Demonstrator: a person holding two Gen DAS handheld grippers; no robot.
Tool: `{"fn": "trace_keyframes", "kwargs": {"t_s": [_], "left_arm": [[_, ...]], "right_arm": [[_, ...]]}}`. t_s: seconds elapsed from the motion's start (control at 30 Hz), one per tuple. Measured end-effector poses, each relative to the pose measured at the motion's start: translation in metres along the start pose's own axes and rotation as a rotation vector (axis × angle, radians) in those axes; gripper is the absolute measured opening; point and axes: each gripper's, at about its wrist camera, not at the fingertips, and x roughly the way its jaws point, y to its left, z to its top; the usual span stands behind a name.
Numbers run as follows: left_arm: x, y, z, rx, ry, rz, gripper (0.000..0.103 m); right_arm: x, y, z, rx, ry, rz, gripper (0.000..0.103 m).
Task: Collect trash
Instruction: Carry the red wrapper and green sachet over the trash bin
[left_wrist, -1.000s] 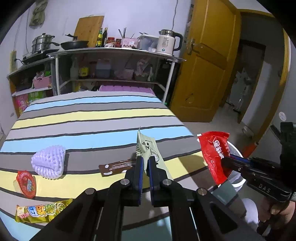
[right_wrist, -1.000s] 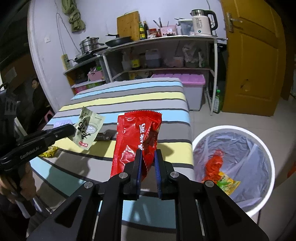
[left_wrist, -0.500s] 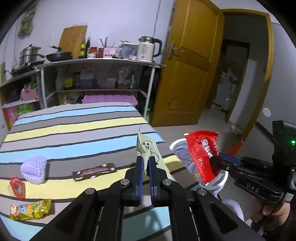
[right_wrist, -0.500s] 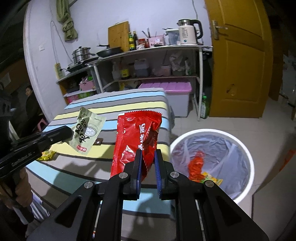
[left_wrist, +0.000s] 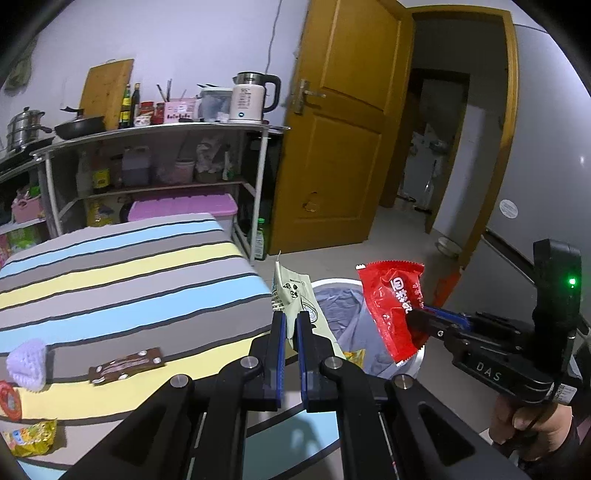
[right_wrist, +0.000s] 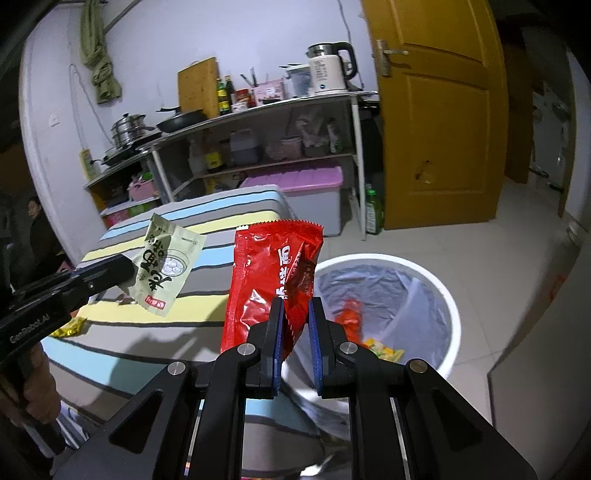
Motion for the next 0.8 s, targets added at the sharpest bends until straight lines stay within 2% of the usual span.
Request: {"fn": "trace_keyframes", "kwargs": {"t_s": [0.8], "left_arm": [[0.084, -0.04, 0.008, 0.059, 0.091, -0.097, 0.006]], "right_arm": [[0.03, -0.062, -0.009, 0.11, 0.053, -0.077, 0.013]]}}
